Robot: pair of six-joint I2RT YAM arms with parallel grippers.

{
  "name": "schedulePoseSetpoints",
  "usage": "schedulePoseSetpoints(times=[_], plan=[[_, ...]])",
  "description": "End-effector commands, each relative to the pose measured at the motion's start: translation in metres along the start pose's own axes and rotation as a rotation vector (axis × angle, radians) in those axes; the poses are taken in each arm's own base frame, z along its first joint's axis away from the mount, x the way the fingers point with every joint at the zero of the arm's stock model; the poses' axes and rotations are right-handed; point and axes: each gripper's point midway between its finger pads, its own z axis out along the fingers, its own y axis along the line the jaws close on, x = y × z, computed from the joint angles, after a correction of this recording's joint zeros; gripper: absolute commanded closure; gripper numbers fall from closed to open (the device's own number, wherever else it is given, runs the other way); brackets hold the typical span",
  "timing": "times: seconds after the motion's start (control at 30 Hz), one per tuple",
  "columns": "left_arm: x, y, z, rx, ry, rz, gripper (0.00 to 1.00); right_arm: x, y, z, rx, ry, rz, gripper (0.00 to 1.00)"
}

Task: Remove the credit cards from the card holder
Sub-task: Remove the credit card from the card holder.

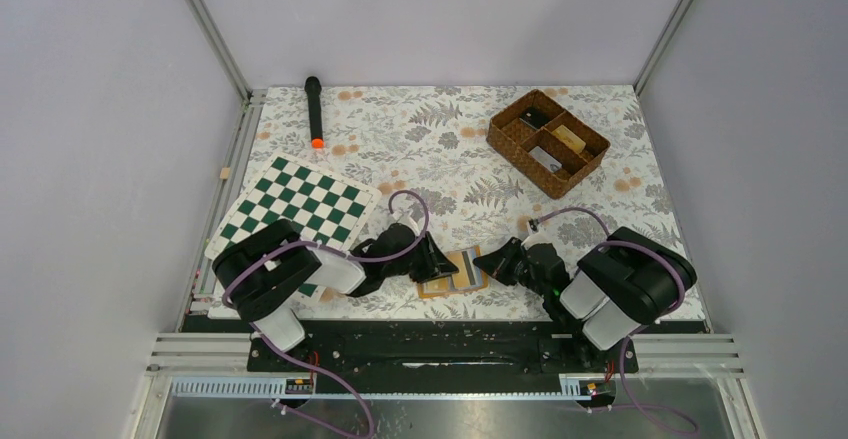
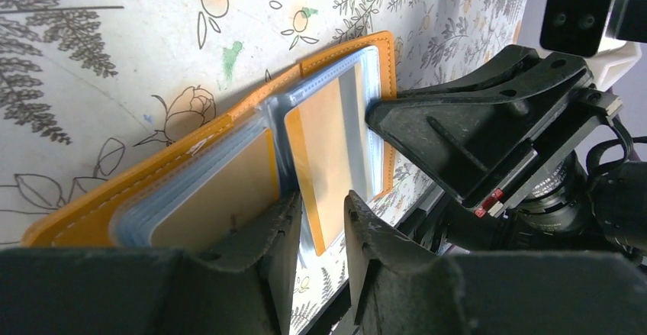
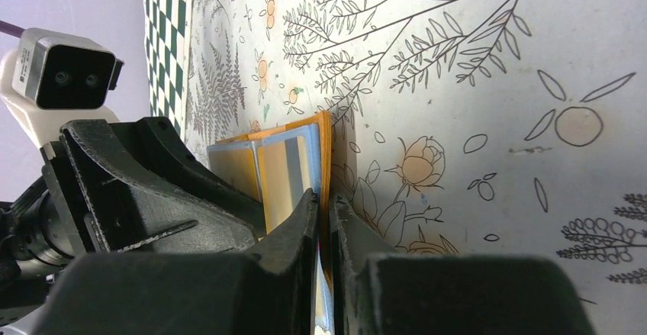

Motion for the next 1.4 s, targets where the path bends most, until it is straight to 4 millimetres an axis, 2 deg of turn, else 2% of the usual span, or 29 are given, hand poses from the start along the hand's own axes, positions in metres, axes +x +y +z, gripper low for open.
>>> schedulePoseSetpoints(times=[0.0,0.13,0.33,0.57,0.83,1.2,1.37], plan=[[0.006,0.017,0.002,-0.015,-0.02,0.026,0.73,0.044,-0.042,-0.015,0.148,0.179,0.011,1.0],[0.008,0.005,0.001,0.088,-0.022,0.01,0.79,0.048,-0.047,-0.019,0.152,0.185,0.024,1.0],[0.006,0.0,-0.004,0.118,-0.042,0.024,1.0,0.049,-0.049,-0.02,0.15,0.183,0.035,1.0],[0.001,0.007,-0.015,0.11,-0.06,0.003,1.0,0.047,-0.048,-0.021,0.148,0.173,0.038,1.0],[0.001,0.019,-0.025,0.121,-0.04,-0.018,1.0,0.045,-0.051,-0.023,0.162,0.171,0.034,0.93],[-0.002,0.024,-0.039,0.05,-0.032,0.055,1.0,0.043,-0.052,-0.021,0.179,0.171,0.019,0.93],[0.001,0.026,-0.039,0.037,-0.015,0.062,1.0,0.039,-0.049,-0.022,0.189,0.169,-0.004,0.93]])
